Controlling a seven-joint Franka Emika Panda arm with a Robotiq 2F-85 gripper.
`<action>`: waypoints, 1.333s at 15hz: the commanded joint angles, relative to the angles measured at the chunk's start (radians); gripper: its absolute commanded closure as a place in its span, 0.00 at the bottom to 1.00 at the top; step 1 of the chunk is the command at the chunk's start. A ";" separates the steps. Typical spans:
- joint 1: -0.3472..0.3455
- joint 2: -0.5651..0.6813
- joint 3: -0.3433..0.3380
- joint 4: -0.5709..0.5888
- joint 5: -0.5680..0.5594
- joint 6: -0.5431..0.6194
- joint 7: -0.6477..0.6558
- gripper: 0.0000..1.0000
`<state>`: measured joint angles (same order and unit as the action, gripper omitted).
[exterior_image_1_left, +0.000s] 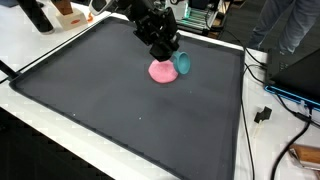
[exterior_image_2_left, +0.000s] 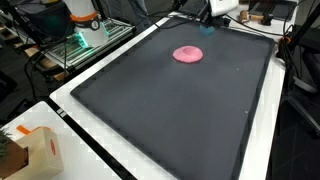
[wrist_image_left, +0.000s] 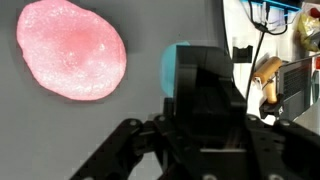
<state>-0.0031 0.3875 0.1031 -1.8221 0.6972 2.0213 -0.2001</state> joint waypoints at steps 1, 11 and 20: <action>-0.001 -0.018 0.003 -0.039 0.033 0.027 0.005 0.75; -0.001 -0.016 0.001 -0.046 0.056 0.023 0.011 0.75; 0.003 -0.021 -0.007 -0.041 0.041 0.003 0.083 0.75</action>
<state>-0.0031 0.3875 0.1026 -1.8417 0.7257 2.0270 -0.1555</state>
